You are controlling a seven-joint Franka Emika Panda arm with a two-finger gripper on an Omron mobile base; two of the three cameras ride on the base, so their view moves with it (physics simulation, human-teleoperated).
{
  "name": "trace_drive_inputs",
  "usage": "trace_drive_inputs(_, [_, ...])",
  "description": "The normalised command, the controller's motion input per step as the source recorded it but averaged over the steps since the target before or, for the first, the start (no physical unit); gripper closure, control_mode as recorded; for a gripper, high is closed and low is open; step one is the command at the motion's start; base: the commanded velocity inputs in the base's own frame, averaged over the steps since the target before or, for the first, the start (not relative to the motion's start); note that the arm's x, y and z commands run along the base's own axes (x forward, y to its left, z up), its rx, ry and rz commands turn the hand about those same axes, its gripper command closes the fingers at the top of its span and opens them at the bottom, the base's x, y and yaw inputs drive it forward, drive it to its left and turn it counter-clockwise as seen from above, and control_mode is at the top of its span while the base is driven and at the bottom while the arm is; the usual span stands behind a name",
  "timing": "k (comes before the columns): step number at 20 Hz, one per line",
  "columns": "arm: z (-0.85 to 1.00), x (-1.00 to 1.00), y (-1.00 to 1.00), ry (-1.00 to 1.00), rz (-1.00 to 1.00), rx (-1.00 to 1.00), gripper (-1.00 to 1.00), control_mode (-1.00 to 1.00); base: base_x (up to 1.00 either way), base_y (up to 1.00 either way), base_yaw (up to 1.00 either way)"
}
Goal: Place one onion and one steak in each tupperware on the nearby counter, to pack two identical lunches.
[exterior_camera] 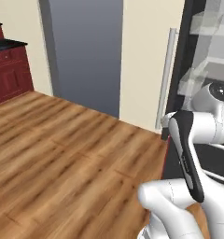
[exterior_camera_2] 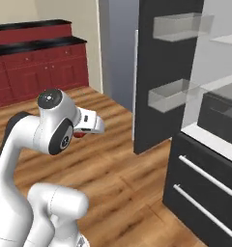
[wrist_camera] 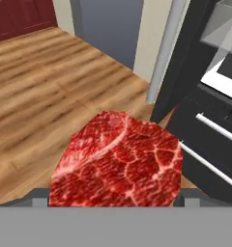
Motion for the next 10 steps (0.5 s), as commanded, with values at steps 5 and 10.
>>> trace_drive_inputs(5, [0.0,0.0,0.0,0.0,0.0,0.0,1.0,1.0,0.02,0.14,0.53])
trace_drive_inputs(10, [0.0,0.0,0.0,0.0,0.0,0.0,1.0,1.0,0.21,0.06,0.46])
